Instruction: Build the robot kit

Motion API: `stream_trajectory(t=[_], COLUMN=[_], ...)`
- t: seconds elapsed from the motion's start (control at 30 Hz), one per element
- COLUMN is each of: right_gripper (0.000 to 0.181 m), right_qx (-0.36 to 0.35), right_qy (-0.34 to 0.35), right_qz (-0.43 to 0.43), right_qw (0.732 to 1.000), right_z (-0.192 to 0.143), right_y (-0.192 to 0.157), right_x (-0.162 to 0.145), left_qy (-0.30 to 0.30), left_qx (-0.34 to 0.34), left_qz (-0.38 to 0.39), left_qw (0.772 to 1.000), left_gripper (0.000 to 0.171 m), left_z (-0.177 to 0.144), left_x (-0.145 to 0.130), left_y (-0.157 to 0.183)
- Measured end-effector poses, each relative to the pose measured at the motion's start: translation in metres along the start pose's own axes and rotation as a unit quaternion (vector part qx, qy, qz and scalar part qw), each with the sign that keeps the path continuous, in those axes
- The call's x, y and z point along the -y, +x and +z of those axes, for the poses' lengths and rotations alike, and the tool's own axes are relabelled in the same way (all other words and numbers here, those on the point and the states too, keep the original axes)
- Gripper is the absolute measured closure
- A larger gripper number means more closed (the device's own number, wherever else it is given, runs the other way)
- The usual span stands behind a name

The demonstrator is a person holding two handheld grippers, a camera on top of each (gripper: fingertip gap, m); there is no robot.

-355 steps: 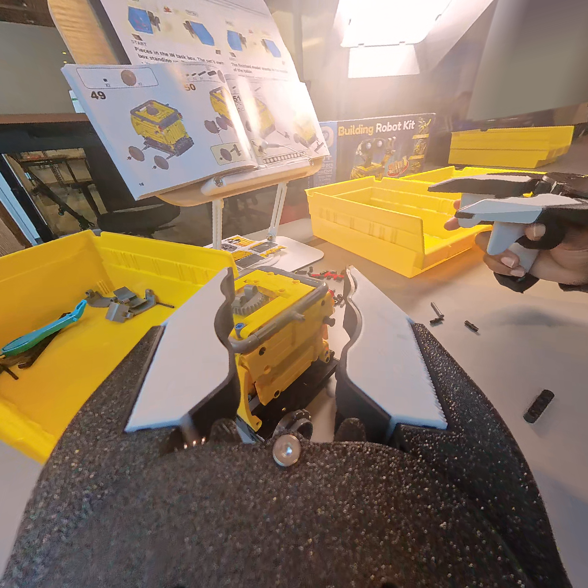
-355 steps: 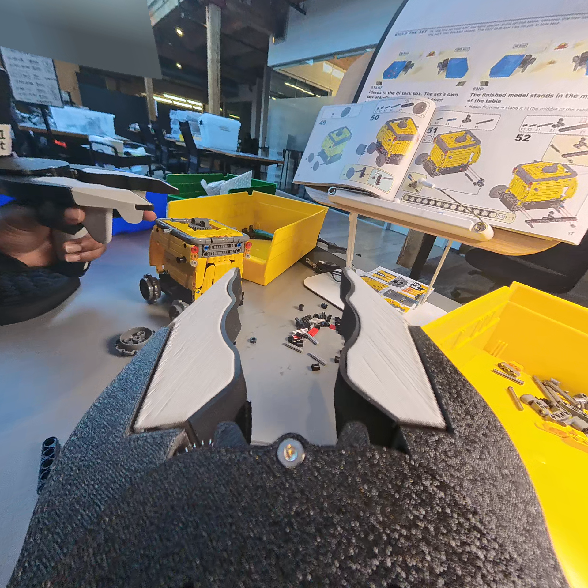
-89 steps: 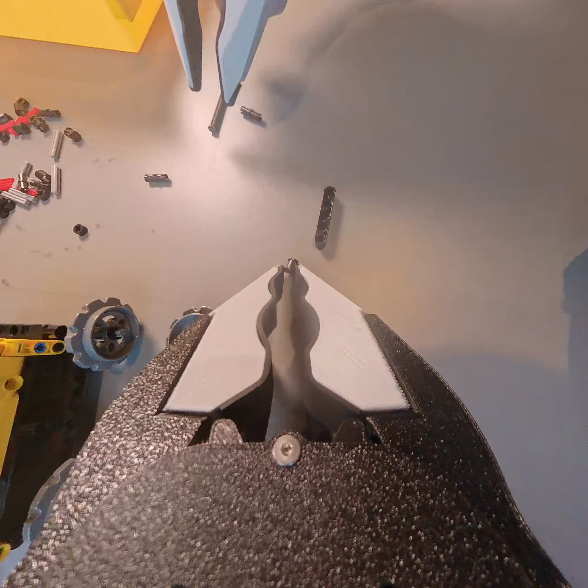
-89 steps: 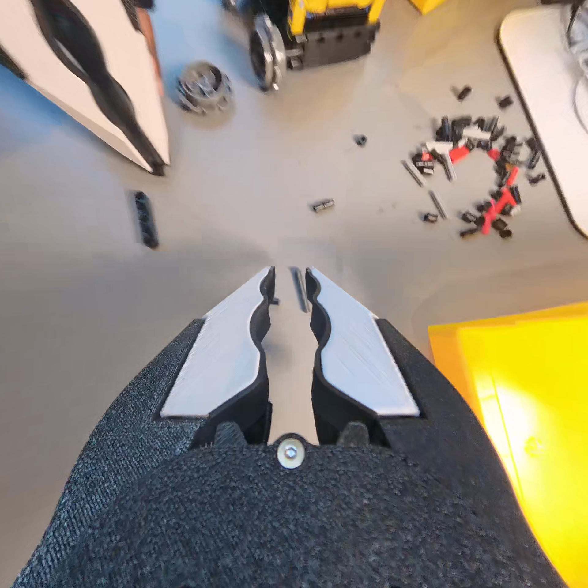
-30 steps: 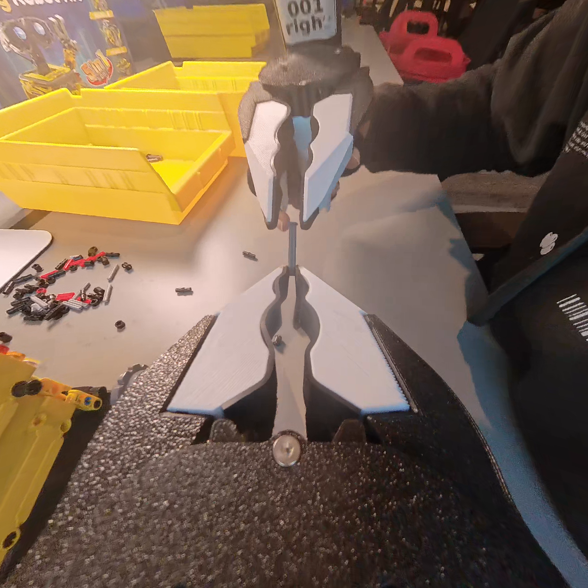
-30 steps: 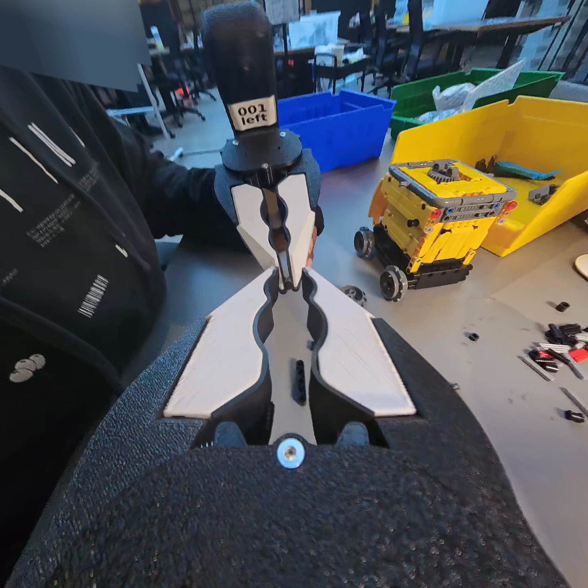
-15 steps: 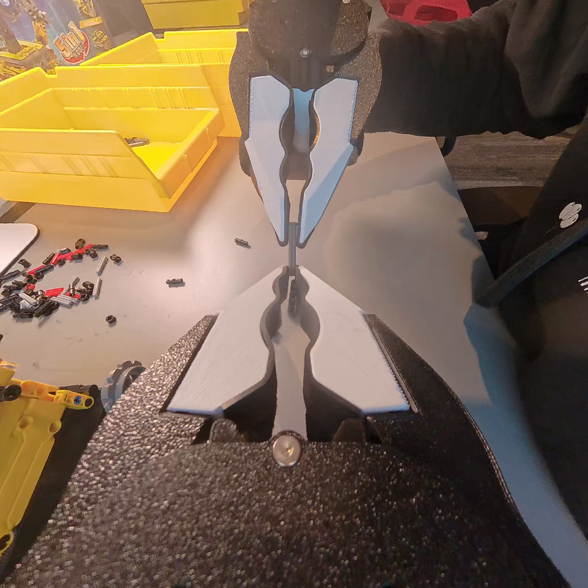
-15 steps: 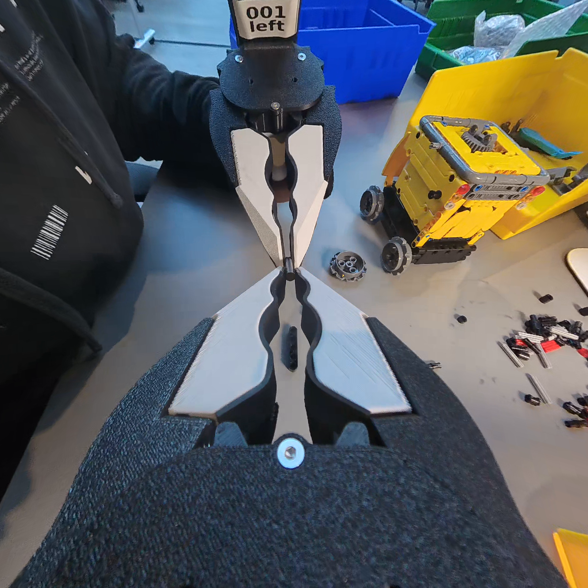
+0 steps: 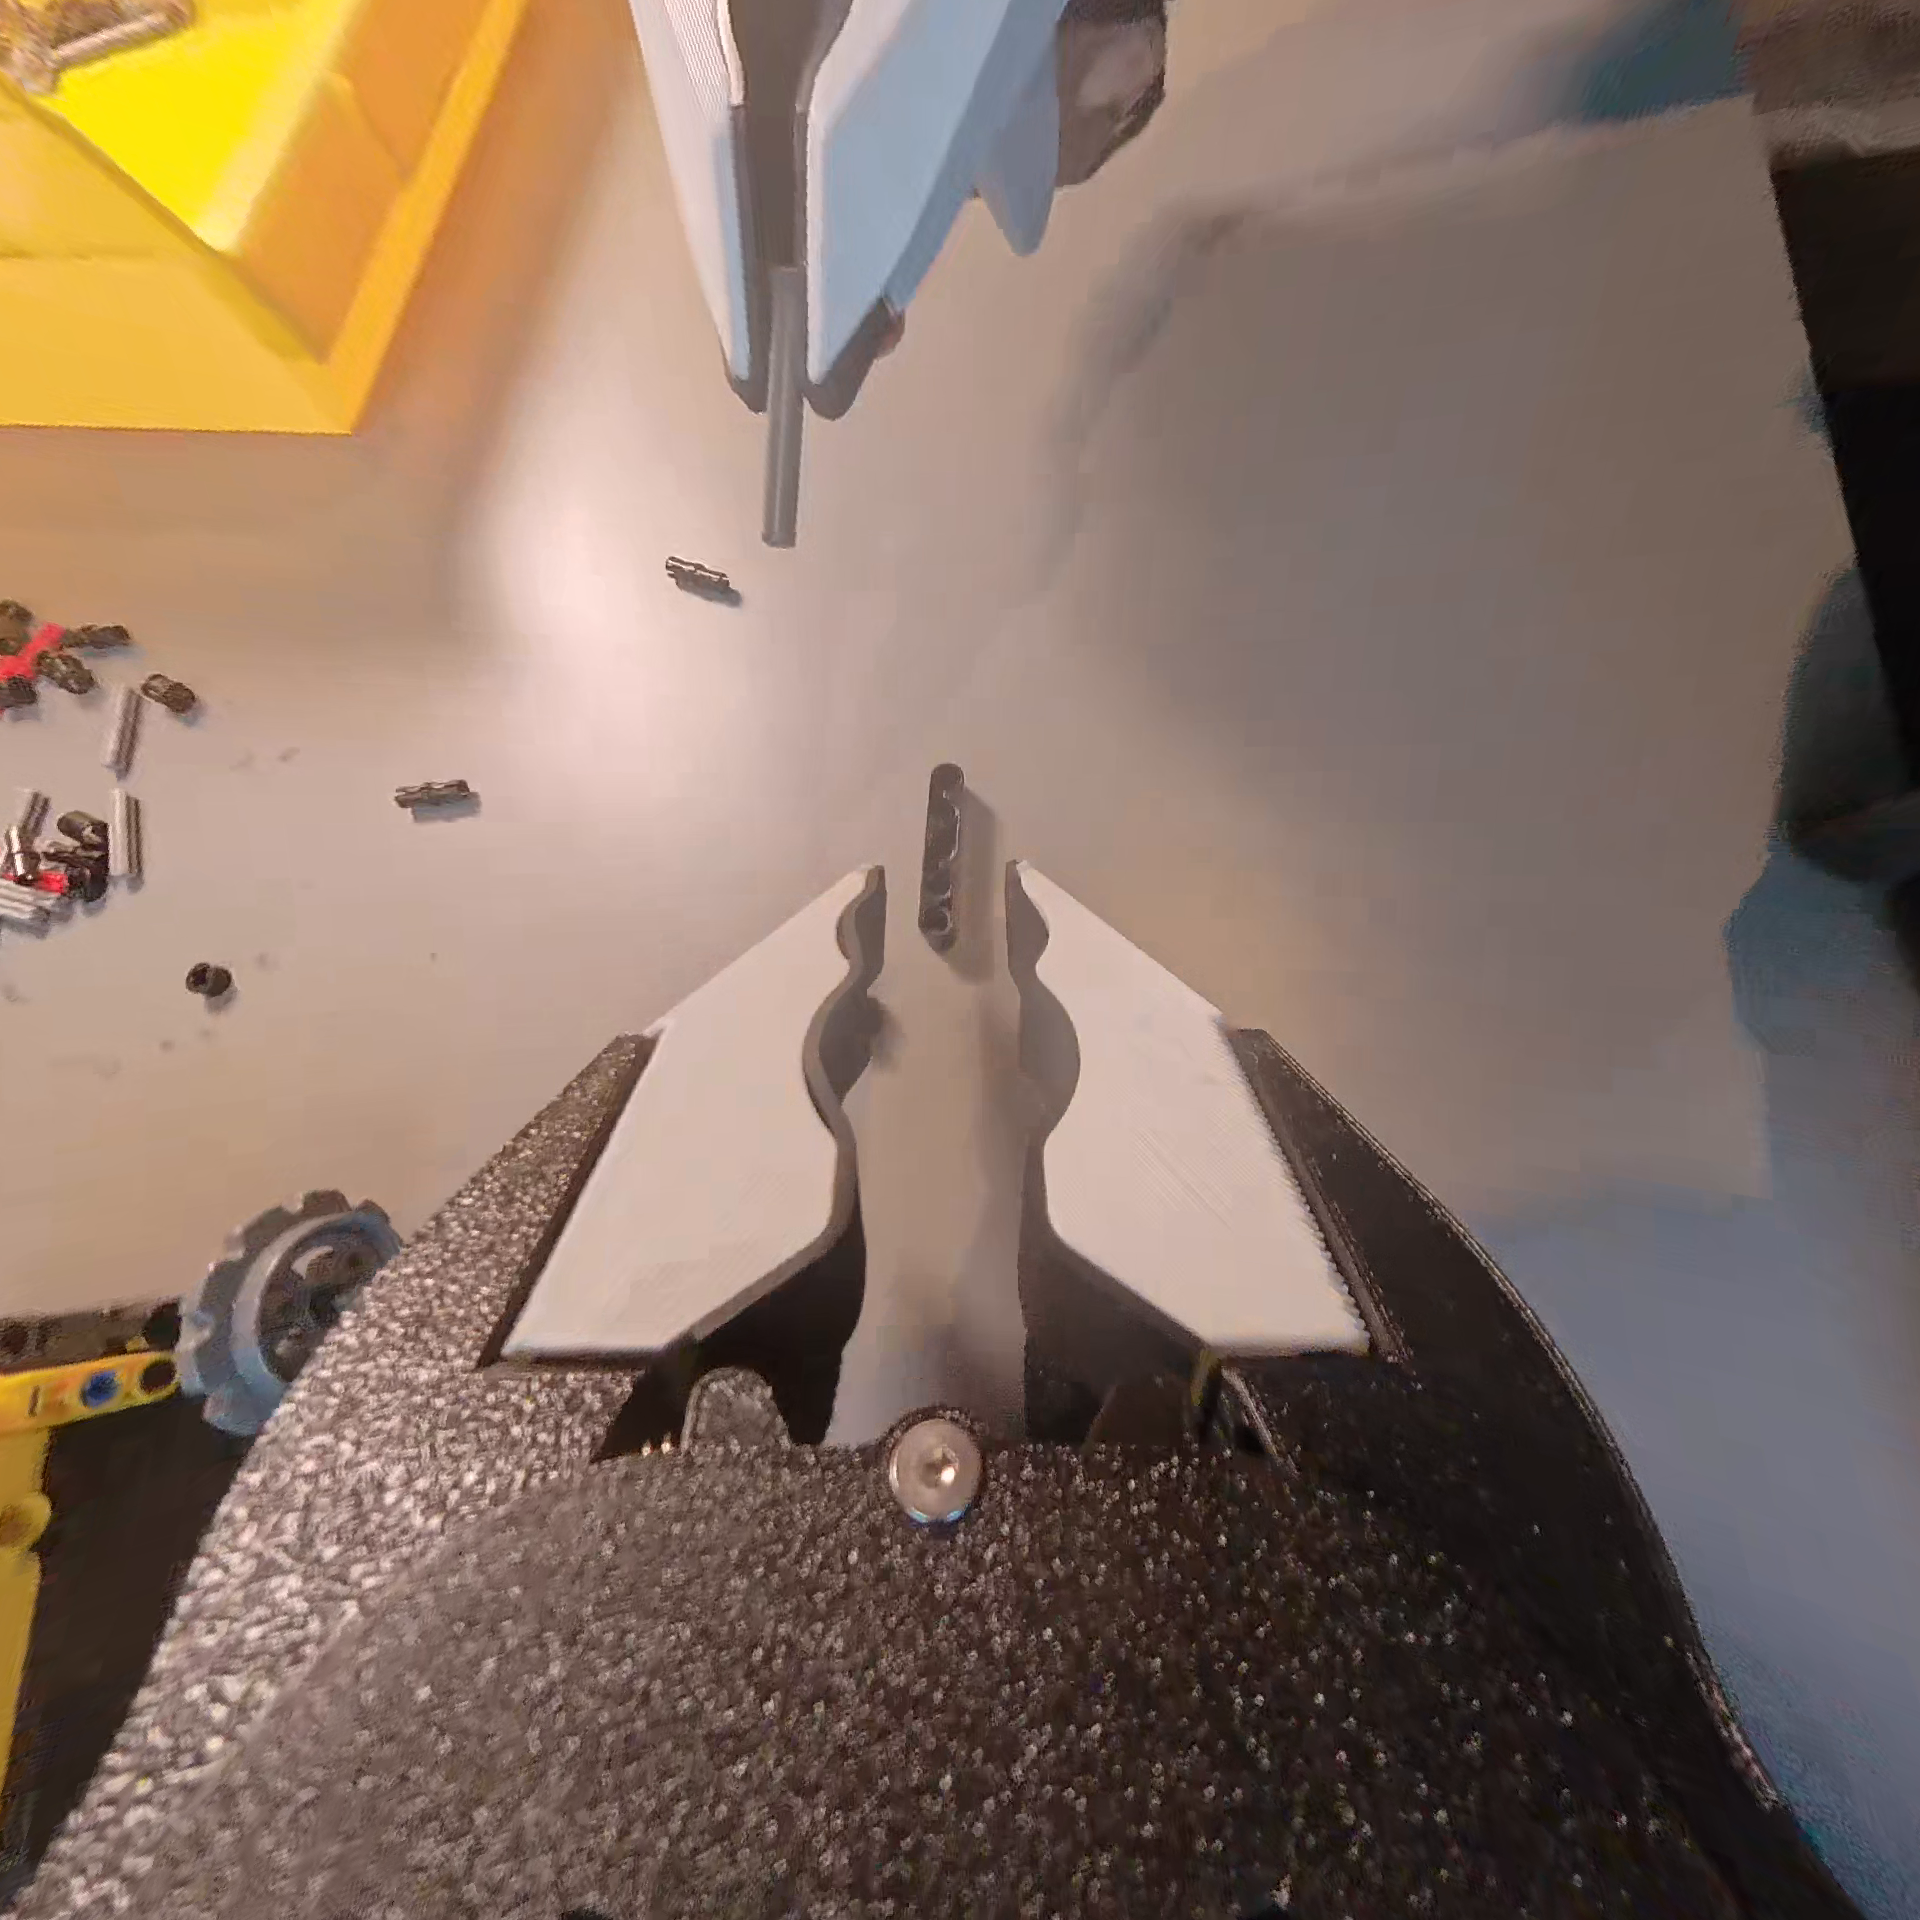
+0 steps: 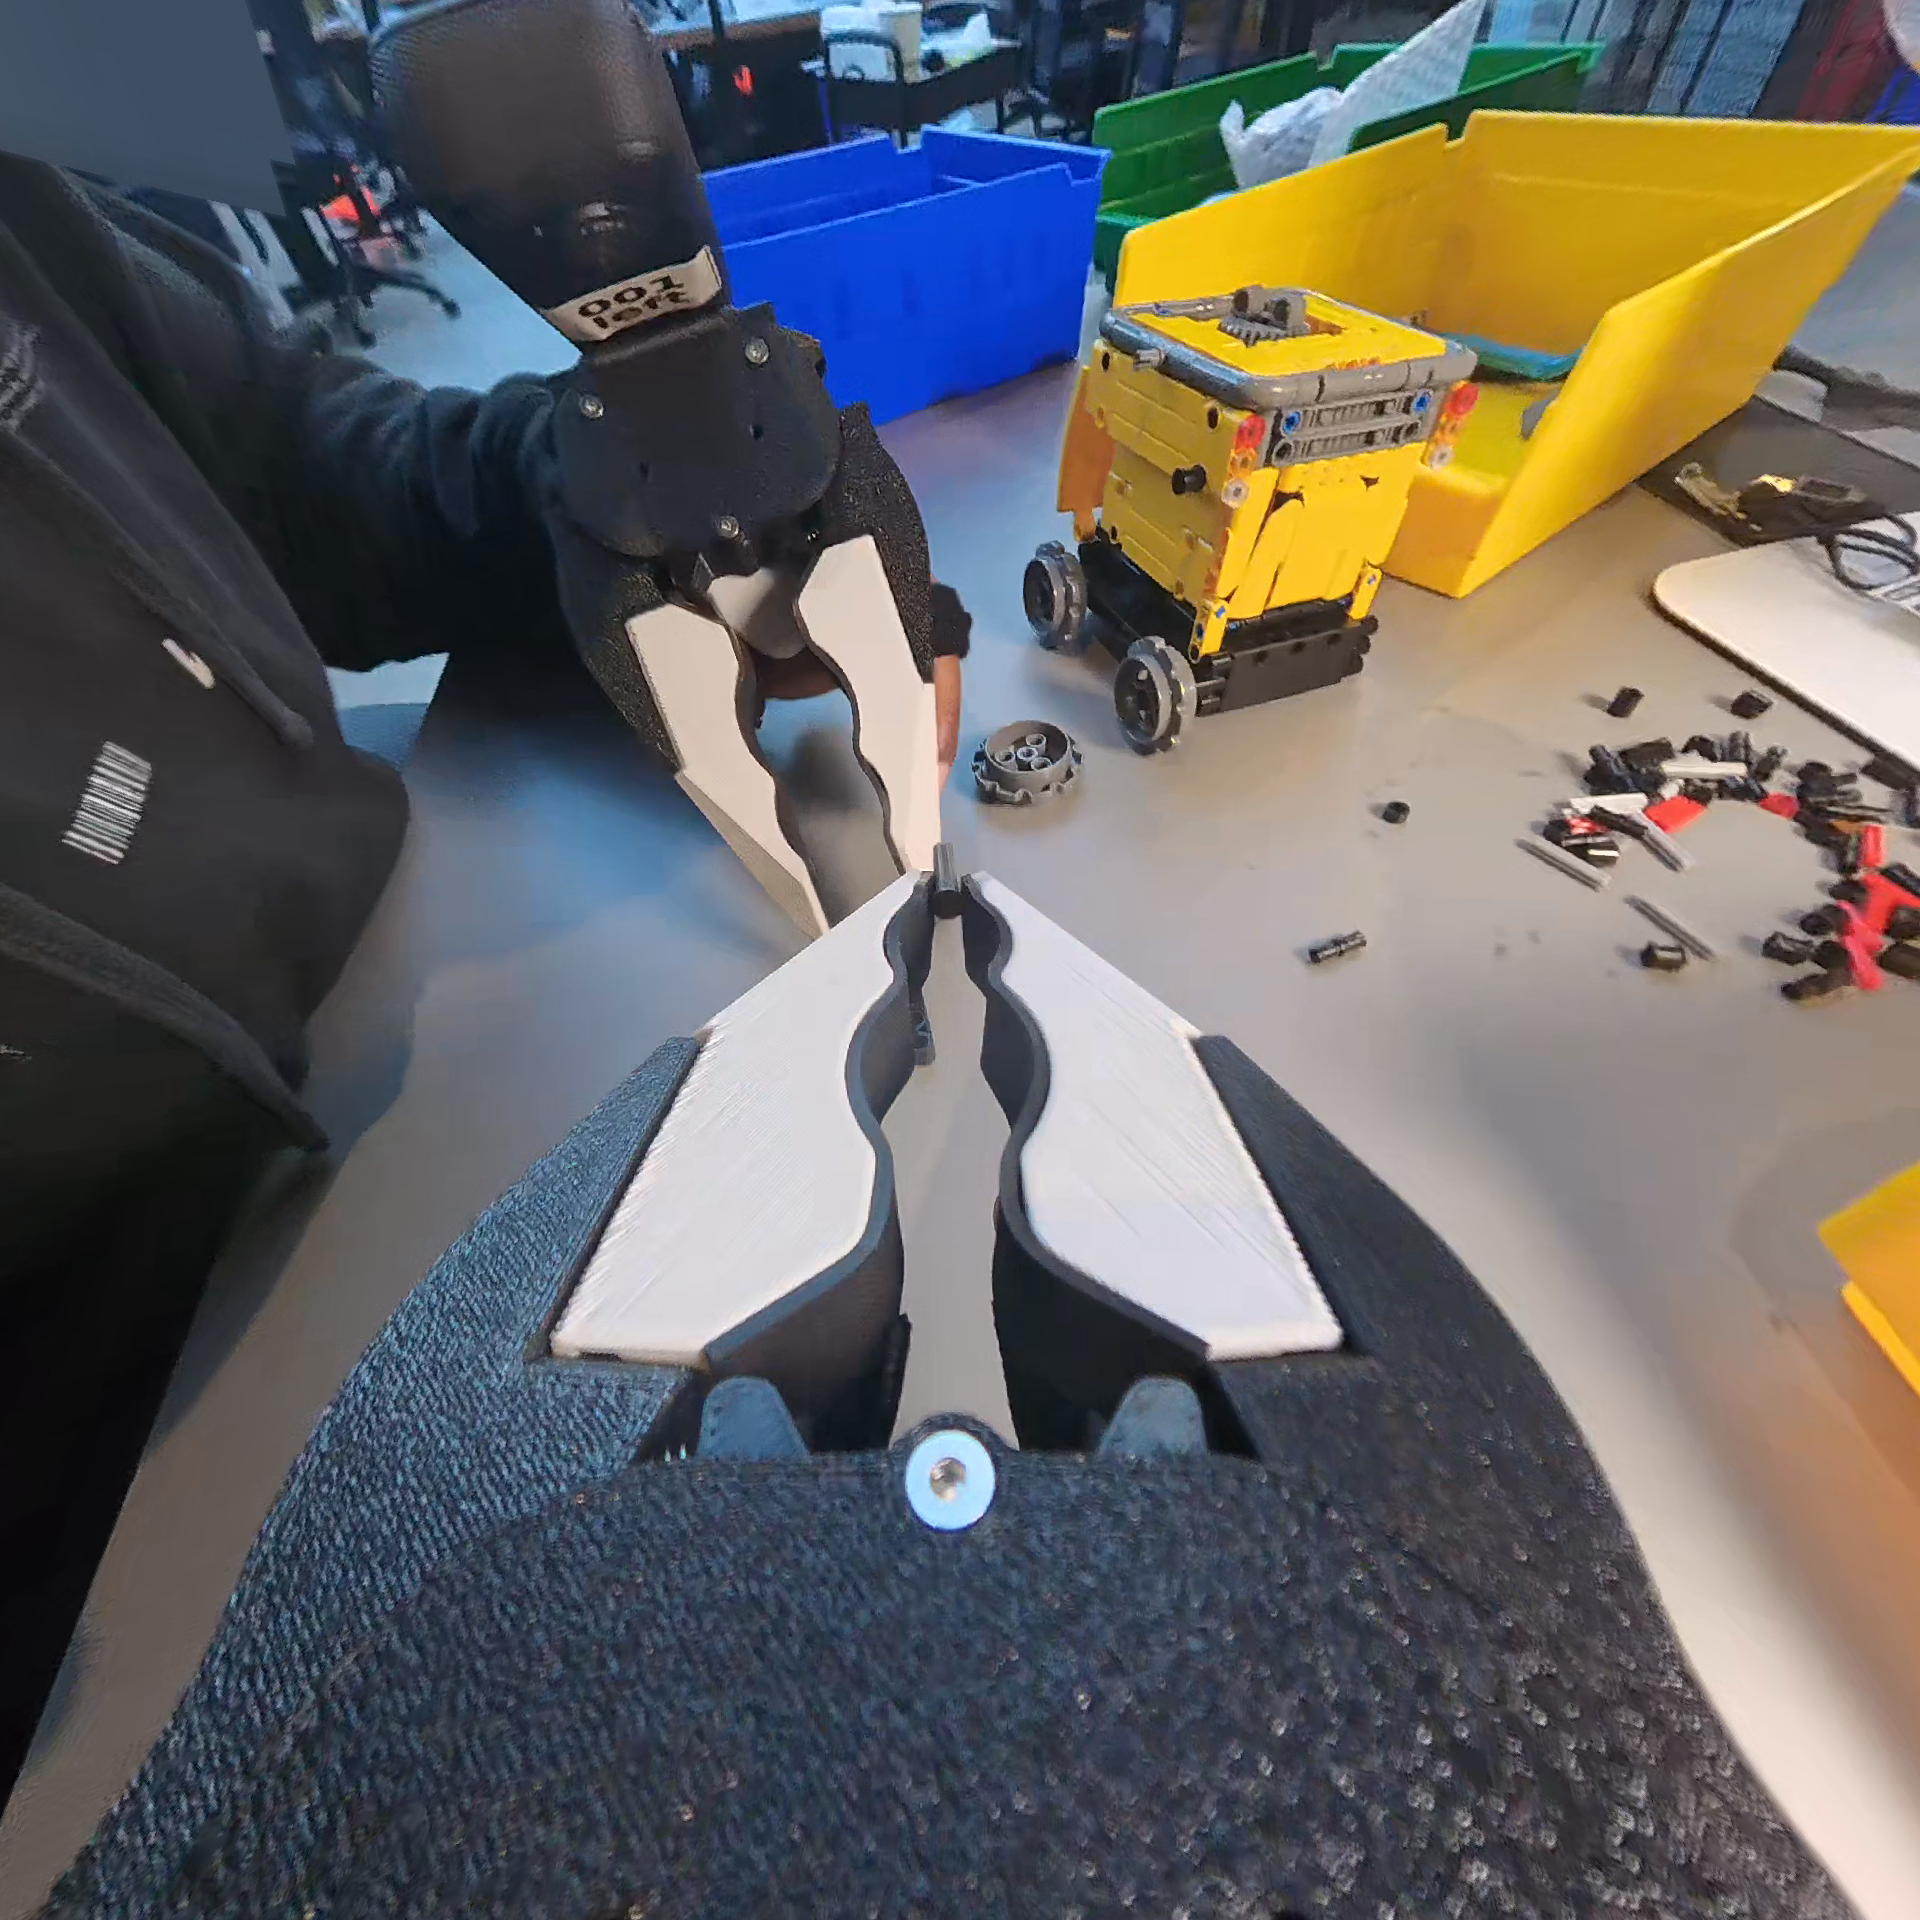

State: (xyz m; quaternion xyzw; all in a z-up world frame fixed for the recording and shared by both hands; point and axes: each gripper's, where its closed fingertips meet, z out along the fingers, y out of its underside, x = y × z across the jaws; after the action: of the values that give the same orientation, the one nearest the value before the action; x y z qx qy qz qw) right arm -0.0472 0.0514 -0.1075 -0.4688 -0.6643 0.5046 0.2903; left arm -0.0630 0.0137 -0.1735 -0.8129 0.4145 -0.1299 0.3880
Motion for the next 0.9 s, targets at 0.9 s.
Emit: stream_trajectory(t=[0.9], right_gripper=[0.176], right_qx=[-0.028], right_qy=[-0.129], right_qz=[-0.047], right_qw=[0.990], right_z=[0.016], right_y=[0.003], right_x=[-0.029], left_qy=[-0.044], left_qx=[-0.008], left_qz=[-0.052], left_qw=[0.998], left_gripper=[0.166], left_z=[0.021], left_x=[-0.007], left_y=[-0.002])
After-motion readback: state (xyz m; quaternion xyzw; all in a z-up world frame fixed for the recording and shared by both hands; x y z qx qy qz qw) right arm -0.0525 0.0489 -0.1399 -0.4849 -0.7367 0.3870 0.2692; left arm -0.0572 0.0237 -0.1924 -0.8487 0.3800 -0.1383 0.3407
